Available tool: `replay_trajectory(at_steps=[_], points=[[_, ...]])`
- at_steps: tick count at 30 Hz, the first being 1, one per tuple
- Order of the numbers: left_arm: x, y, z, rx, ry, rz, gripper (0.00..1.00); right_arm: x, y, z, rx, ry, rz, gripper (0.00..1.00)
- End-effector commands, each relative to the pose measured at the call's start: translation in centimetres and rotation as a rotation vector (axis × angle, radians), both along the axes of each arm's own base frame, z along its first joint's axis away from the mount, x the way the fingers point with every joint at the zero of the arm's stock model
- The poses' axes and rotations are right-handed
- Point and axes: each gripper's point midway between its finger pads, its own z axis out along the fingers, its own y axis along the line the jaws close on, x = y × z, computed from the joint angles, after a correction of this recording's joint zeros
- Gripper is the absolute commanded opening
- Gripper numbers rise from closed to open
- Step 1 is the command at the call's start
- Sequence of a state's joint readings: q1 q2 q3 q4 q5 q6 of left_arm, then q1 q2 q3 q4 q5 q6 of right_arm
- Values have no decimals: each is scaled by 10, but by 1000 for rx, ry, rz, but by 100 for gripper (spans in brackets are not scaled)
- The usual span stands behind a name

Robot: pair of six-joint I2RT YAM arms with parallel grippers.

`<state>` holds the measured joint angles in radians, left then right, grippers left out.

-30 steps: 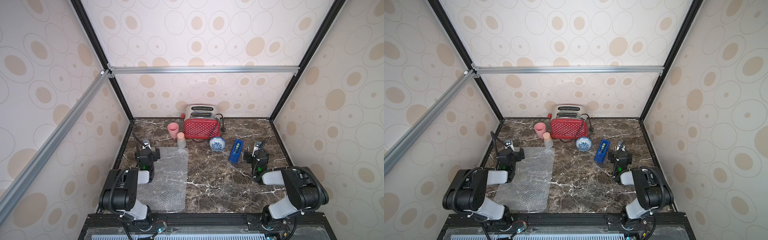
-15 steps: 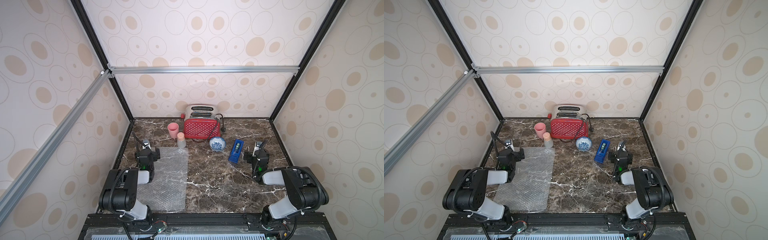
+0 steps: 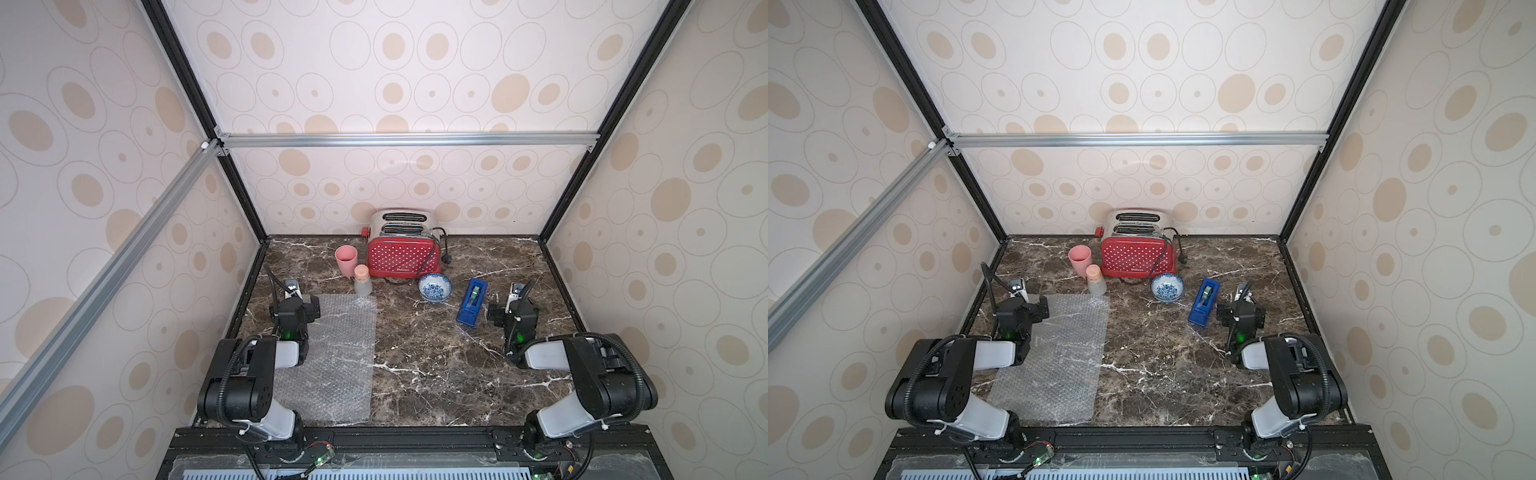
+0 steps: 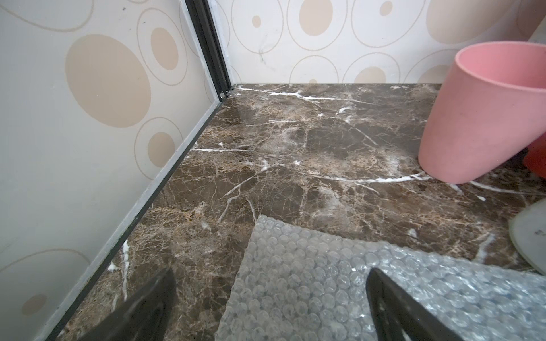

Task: Wrap bowls in bubble wrap
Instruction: Move the bubble wrap to the center of the board.

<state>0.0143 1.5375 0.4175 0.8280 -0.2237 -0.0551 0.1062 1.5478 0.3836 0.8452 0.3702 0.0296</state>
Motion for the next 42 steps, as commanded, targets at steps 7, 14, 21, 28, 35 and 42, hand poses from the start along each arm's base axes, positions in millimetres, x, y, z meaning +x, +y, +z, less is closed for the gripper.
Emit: replay_trajectory(at_steps=[7,14,21,28,35,42], points=[[2,1,5,-1,-18,7,99,6,-2,8,17,-18,-1,100],[-5,-8,29,92,-42,26,99,1,8,29,-48,-71,25,100],[-42,-18,124,-18,-166,83,99,-38,5,135,42,-211,-112,100],[-78,-62,156,-501,-192,-71,99,-69,95,156,548,-85,313,82],[-120,-119,187,-757,14,-304,99,-96,223,106,913,347,563,62],[-164,-117,210,-651,101,-353,99,-111,356,36,885,633,662,52]])
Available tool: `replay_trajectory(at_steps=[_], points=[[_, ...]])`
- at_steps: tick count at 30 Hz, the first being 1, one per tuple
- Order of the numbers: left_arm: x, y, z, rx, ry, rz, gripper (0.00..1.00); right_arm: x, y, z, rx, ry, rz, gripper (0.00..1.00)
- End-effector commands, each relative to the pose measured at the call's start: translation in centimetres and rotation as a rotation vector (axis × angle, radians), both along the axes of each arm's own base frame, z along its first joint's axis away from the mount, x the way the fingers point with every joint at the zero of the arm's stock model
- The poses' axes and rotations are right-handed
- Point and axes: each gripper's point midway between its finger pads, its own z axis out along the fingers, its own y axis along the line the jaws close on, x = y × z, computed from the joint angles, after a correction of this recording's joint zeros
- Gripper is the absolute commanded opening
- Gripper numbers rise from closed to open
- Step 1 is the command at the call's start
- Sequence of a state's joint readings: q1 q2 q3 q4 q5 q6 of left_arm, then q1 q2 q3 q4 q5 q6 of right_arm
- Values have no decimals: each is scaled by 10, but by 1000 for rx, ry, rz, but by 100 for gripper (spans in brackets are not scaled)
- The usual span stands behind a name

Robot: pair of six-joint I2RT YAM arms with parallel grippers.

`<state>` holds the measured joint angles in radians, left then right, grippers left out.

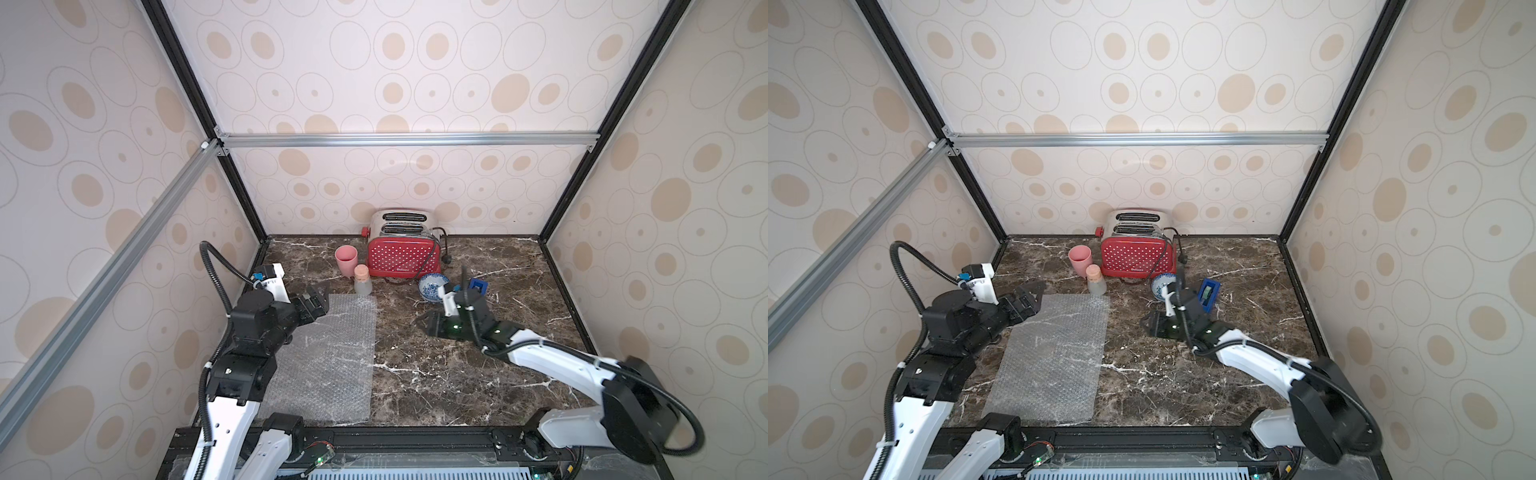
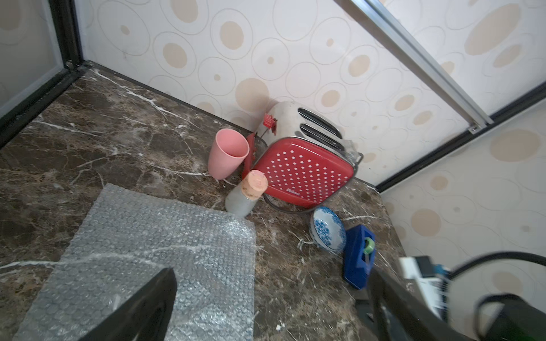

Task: Wrap bowls in bubble wrap
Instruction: Move the bubble wrap to the center of the board.

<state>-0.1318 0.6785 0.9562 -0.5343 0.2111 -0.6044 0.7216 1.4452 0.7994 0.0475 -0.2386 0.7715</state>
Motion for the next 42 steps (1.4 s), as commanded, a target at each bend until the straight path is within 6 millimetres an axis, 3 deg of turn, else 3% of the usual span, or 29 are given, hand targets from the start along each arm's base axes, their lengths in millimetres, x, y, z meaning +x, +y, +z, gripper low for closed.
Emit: replay_trajectory(at_steps=[1,6,12,21,27,34,42], points=[[-34,-1,-17,62,123,-56,99,-4,53,-11,70,84,28,50],[-45,7,-27,134,122,-44,99,-9,109,-55,29,184,82,48],[-44,9,-48,155,153,-40,99,-10,128,-88,21,266,93,48],[-43,14,-60,180,156,-22,99,-14,127,-111,-3,314,83,44],[-46,15,-61,188,155,-20,99,-17,130,-114,2,327,85,27],[-51,19,-59,194,131,-3,99,-18,125,-118,-24,314,87,0],[-51,18,-63,195,145,-8,99,-17,113,-110,-51,280,87,0]])
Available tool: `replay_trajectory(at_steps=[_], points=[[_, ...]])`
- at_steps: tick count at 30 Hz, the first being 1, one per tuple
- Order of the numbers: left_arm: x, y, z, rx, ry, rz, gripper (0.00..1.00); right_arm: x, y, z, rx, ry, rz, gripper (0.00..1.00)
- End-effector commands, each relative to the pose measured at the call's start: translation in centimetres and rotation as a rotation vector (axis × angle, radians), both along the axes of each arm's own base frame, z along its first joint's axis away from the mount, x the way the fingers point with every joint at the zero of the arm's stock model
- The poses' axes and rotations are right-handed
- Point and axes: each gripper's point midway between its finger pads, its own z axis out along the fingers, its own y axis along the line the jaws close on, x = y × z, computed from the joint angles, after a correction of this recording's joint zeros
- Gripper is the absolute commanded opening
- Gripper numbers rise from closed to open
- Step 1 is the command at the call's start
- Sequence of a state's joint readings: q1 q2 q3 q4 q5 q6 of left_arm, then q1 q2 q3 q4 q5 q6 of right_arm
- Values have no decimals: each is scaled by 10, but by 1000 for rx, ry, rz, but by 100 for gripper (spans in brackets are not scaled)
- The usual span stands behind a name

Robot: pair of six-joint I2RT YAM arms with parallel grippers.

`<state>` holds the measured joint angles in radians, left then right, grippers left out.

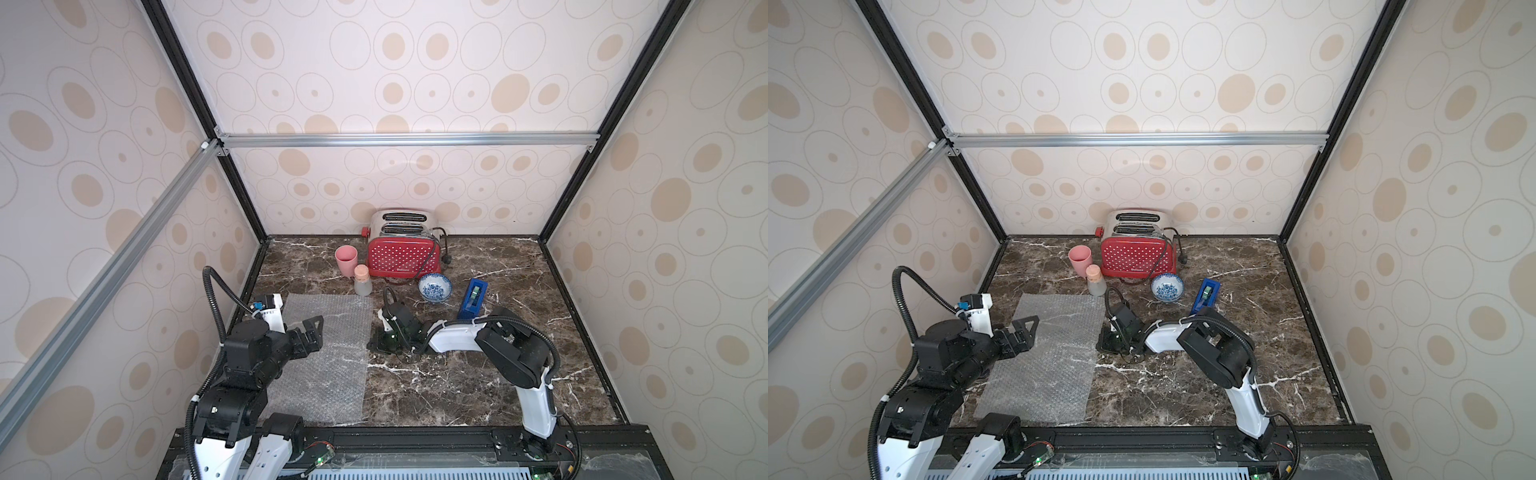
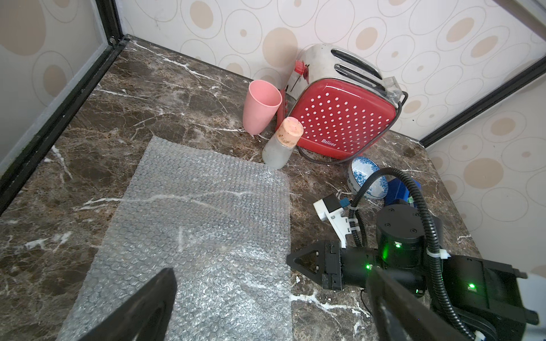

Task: Wrap bowls in bubble wrap
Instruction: Move the bubble wrap to the center of the board.

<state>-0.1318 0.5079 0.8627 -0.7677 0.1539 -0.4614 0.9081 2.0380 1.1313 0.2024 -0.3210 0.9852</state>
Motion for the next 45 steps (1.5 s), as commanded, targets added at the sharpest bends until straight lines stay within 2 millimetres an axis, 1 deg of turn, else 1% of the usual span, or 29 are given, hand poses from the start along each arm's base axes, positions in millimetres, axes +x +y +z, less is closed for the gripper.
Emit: replay_trajectory(at_steps=[1,3,6,8,11,14,18,21,25,33,37,42,45], points=[[-3,2,-7,24,25,-2,99,-6,-25,-8,-75,6,-19,0],[-3,1,-7,21,26,-4,99,-5,-39,-5,-79,0,-32,0],[-3,-1,-7,15,25,-16,99,-6,-64,-5,-88,14,-41,0],[-2,-2,-7,14,26,-20,99,-8,-83,-8,-91,35,-47,0],[-2,-3,-8,11,32,-26,99,-8,-116,-12,-108,61,-63,0],[-1,-6,-8,3,31,-38,99,-5,-147,-10,-125,76,-83,0],[0,-8,-9,0,38,-48,99,-6,-177,-2,-176,60,-73,0],[0,-7,-10,3,42,-49,99,-8,-195,1,-220,70,-60,0],[1,-9,-10,0,46,-59,99,-12,-211,2,-242,81,-58,0],[2,-10,-12,-3,53,-63,99,-13,-233,3,-266,85,-88,0],[2,-11,-13,-2,56,-64,99,-15,-232,1,-257,96,-84,0],[2,-11,-13,-7,53,-64,99,-13,-232,1,-242,93,-119,0],[4,-15,-15,-31,62,-75,99,-11,-231,-1,-225,99,-149,0]])
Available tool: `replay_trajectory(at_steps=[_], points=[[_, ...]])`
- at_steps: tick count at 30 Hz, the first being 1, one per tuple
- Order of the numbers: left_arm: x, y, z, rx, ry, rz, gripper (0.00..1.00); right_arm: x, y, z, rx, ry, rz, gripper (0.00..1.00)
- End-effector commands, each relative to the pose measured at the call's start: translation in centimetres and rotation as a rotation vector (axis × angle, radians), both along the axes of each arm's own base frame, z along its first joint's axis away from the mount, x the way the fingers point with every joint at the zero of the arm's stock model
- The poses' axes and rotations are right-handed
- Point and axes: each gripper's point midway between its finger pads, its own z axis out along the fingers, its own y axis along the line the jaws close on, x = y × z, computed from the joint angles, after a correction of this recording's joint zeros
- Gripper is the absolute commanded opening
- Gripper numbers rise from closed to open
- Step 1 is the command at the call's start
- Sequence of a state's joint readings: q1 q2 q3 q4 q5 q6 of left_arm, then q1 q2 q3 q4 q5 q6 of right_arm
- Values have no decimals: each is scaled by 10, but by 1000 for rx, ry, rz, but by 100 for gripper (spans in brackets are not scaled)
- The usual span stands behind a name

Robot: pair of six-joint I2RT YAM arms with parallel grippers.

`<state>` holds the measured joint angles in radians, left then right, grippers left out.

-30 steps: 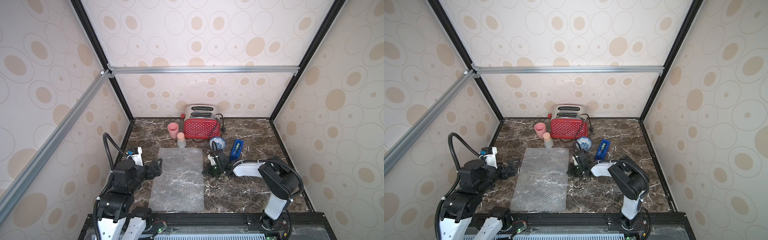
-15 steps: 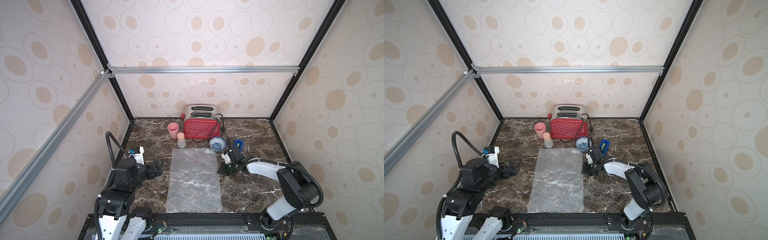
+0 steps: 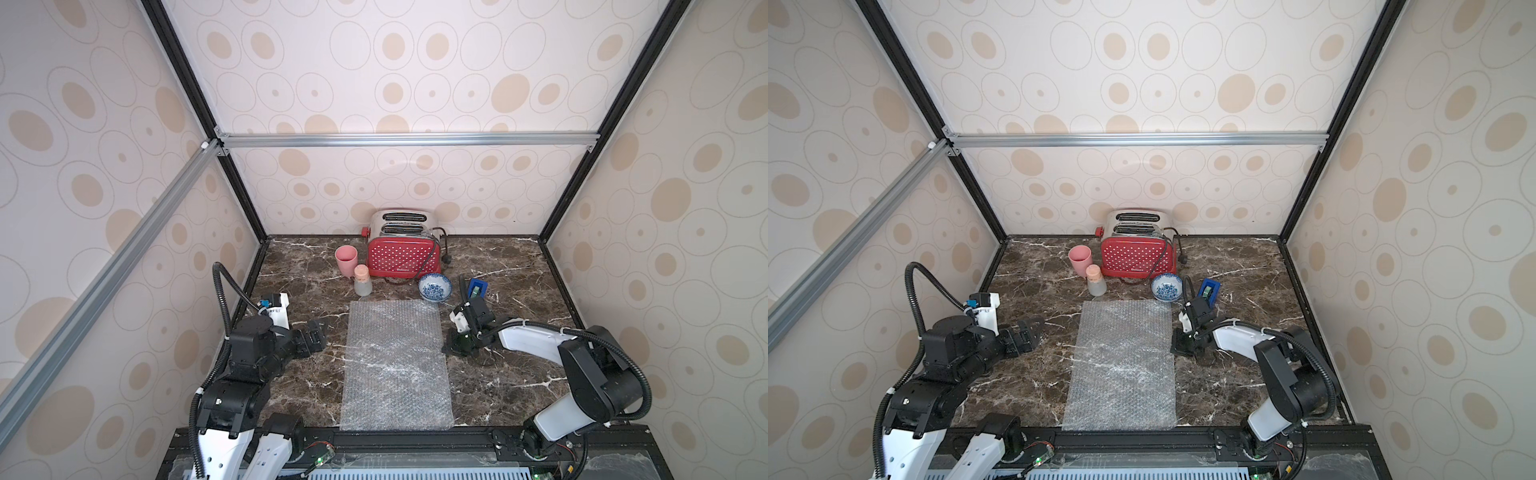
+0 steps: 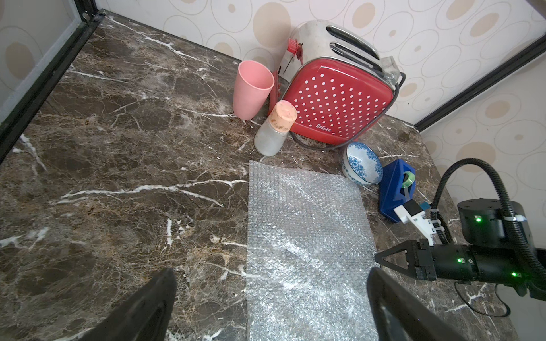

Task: Wrap bowls in bubble wrap
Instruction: Move the bubble wrap to the center of the board, then pick up the bowl from the center of the board.

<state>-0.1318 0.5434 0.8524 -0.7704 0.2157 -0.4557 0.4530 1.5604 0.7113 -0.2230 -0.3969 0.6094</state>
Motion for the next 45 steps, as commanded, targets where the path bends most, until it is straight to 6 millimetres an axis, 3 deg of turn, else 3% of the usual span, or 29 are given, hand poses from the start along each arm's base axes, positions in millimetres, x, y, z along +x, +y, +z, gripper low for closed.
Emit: replay_trajectory(at_steps=[1,8,9,11,12,16,21,27,32,38,45], points=[[2,-6,-4,-19,16,-27,99,0,1,2,28,2,-37,0],[5,-11,-9,-26,48,-50,99,5,0,1,25,-14,-59,3],[4,-11,-10,-25,49,-49,99,6,-2,3,10,-22,-59,11],[4,-10,-10,-25,49,-48,99,9,-10,10,-29,-45,-74,37],[4,-10,-10,-24,49,-49,99,11,-13,16,-41,-68,-79,44],[4,-11,-12,-19,57,-55,99,24,-16,42,-49,-141,-95,55],[4,-10,-13,-17,58,-52,99,66,-17,81,-98,-206,-131,53],[4,-8,-14,-11,60,-41,99,124,-23,110,-262,-236,-141,45],[4,-8,-15,-10,63,-40,99,162,-41,106,-389,-225,-156,41],[5,-8,-17,-8,72,-40,99,189,-58,92,-477,-232,-173,43],[4,-5,-16,-4,66,-26,99,204,-49,65,-426,-164,-139,38]])
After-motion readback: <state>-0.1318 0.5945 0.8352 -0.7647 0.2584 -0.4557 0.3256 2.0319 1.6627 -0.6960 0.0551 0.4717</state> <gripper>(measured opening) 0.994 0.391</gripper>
